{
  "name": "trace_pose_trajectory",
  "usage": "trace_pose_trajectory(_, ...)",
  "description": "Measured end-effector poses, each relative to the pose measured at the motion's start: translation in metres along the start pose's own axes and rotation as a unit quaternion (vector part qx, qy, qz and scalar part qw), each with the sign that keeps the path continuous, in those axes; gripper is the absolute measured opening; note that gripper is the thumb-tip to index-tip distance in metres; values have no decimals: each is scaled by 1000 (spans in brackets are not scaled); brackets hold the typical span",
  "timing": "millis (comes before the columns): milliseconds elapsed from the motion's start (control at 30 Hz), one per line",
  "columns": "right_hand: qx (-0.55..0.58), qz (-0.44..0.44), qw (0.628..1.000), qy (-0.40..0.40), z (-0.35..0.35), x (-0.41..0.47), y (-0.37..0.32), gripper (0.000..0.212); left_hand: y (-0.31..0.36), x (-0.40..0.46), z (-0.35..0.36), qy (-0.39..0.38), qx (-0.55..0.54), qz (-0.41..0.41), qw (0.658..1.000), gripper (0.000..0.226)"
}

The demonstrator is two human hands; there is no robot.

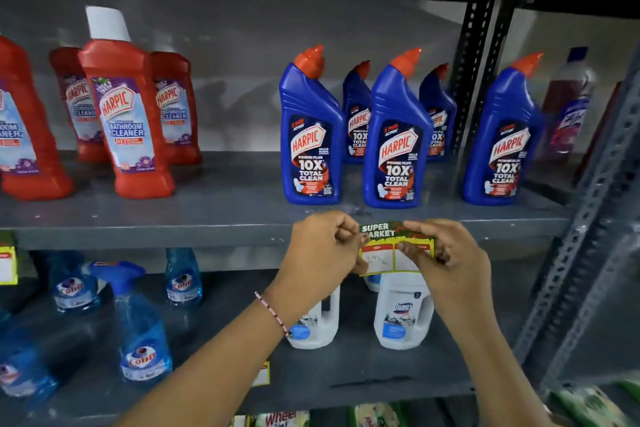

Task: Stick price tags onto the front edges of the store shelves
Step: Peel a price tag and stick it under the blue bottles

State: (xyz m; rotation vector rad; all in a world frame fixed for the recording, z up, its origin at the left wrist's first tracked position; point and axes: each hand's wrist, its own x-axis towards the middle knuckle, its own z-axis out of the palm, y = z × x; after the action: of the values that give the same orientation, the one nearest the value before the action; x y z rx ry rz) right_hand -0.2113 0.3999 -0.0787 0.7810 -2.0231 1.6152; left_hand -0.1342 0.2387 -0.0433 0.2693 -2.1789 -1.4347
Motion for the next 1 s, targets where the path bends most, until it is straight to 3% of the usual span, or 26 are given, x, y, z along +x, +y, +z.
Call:
trace_pose_trajectory(300,-5,2,1000,-7,-2,5,16,33,-6,4,16,38,50,9,998,10)
trace_pose_trajectory(600,4,21,991,136,4,9,20,11,5,1,12,57,129,-17,990,31)
trace_pose_trajectory(1000,120,160,946,254,24,-19,37,20,-35,-16,-8,81,164,17,983,43)
